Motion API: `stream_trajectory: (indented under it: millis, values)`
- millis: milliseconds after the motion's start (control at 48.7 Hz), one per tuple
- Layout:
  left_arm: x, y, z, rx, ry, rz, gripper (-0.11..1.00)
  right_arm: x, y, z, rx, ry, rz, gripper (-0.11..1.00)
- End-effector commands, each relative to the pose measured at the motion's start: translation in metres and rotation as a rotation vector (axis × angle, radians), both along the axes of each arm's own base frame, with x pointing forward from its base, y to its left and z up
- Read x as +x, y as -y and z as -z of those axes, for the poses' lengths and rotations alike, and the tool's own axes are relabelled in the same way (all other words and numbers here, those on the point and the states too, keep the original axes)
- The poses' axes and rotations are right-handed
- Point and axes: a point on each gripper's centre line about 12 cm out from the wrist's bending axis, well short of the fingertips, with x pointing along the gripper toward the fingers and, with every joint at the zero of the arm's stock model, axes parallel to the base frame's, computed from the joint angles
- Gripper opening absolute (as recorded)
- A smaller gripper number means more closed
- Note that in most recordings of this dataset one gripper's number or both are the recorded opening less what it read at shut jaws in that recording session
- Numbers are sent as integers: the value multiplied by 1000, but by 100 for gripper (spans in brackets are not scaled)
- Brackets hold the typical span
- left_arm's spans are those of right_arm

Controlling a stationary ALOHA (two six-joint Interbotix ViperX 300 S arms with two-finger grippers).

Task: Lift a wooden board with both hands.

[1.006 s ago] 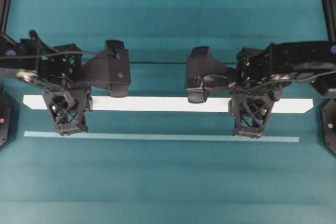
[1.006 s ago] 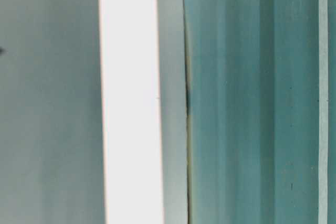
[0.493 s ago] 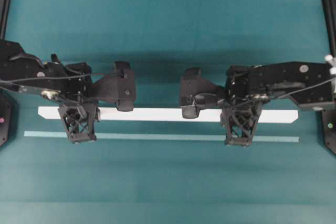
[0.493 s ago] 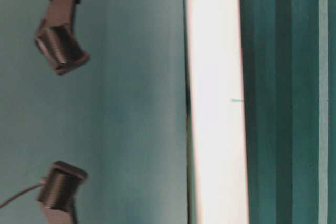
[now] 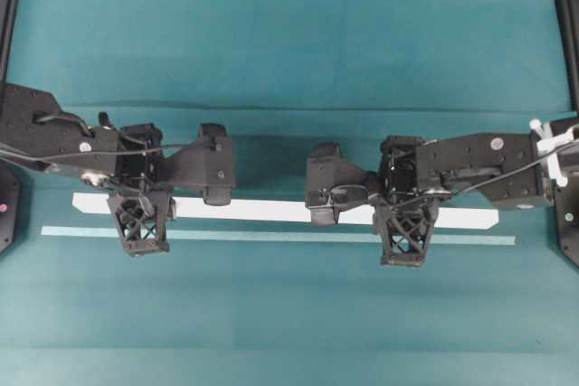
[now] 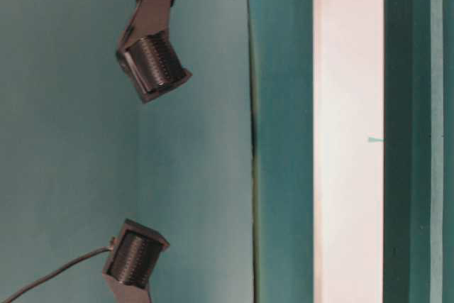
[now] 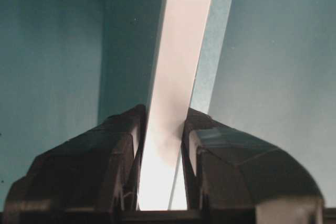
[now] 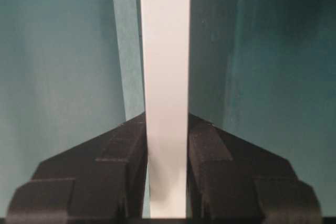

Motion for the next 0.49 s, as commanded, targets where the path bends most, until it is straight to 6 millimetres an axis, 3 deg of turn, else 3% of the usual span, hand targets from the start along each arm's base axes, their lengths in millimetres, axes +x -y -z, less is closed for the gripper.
stream_trajectory:
  millis: [0, 472]
  values:
    - [4, 0, -3, -5, 22, -30, 18, 1, -4, 3, 3, 9, -14, 22]
    - [7, 10, 10, -20, 34, -67, 18, 4, -4, 17, 1, 14, -18, 22]
